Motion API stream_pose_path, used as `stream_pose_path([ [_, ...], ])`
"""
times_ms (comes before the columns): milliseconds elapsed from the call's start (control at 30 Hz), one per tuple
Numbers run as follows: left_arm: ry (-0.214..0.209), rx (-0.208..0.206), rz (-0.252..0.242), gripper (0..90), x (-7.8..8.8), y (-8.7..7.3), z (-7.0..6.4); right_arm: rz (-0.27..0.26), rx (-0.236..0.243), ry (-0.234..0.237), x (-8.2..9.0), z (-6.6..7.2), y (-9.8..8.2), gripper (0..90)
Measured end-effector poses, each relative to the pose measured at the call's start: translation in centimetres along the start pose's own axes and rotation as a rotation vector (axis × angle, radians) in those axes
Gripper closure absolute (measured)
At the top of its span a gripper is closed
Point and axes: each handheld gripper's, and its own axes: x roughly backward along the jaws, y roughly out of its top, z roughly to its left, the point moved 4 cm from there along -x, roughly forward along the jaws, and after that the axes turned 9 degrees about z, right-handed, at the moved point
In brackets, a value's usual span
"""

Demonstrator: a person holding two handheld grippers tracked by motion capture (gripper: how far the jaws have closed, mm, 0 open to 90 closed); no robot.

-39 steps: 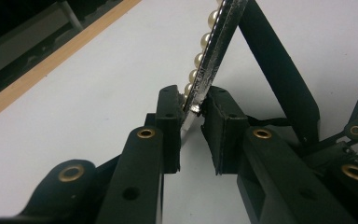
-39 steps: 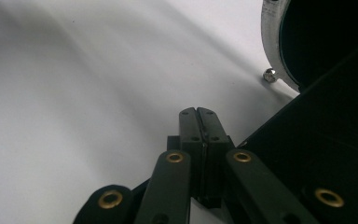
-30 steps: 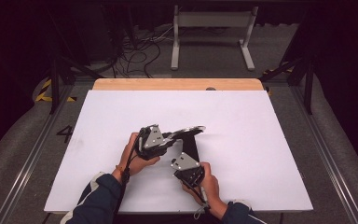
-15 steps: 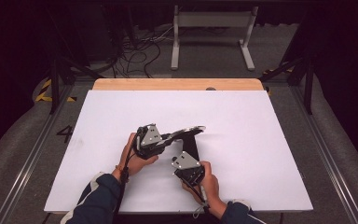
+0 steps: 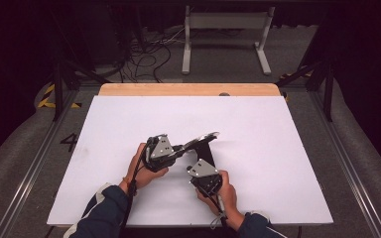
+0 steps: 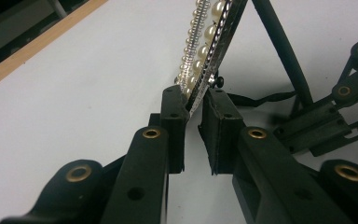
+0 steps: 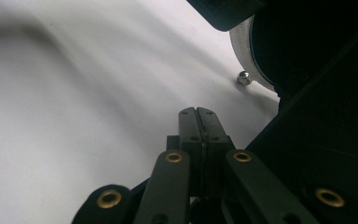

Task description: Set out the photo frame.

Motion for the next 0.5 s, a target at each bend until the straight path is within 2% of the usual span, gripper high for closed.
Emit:
stream_pose_path([
  [500,-0.021,-0.016,0.001,79.4,0.2,0.3,-0.8,0.01,-0.025,0.043,0.4,-1.3,-0.8,90.0],
])
